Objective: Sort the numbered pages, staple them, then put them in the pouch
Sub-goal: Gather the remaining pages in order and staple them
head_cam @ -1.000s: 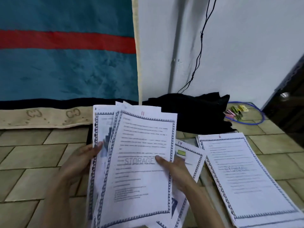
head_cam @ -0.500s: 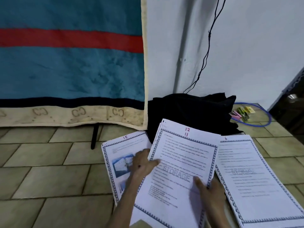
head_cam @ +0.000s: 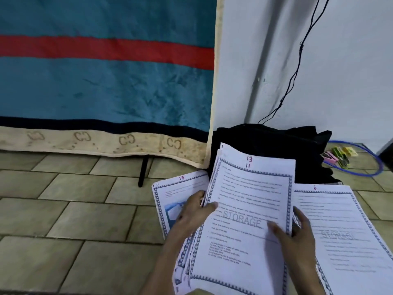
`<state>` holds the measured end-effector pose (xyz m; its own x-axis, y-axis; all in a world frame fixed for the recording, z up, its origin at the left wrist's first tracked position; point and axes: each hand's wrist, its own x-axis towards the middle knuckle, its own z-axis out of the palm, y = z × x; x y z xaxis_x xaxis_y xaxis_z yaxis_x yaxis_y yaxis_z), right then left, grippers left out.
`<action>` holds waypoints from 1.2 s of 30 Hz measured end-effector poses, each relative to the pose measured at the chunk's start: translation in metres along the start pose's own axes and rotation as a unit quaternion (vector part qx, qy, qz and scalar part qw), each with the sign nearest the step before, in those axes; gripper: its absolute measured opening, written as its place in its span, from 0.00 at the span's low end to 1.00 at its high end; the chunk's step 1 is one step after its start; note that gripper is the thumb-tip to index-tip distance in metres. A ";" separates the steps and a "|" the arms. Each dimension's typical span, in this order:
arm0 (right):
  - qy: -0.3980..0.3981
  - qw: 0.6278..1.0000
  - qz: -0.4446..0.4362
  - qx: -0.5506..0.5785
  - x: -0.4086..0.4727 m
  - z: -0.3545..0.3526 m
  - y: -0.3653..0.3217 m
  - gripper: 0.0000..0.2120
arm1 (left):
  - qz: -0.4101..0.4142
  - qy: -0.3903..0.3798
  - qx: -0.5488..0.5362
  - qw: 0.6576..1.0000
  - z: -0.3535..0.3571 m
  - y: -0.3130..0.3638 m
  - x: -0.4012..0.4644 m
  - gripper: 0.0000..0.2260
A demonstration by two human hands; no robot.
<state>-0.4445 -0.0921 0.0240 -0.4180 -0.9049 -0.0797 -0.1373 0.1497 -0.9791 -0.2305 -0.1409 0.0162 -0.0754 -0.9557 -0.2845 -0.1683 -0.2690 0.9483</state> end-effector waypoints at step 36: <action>-0.214 0.943 -0.217 0.133 0.034 0.040 -0.085 0.07 | 0.231 0.318 -0.080 0.916 -0.026 0.085 -0.058 0.16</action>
<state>-0.4111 -0.1511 0.0973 0.0331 -0.9445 0.3268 0.0426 -0.3253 -0.9446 -0.2145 -0.1111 0.1174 0.4942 -0.8342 0.2446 -0.1137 0.2170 0.9695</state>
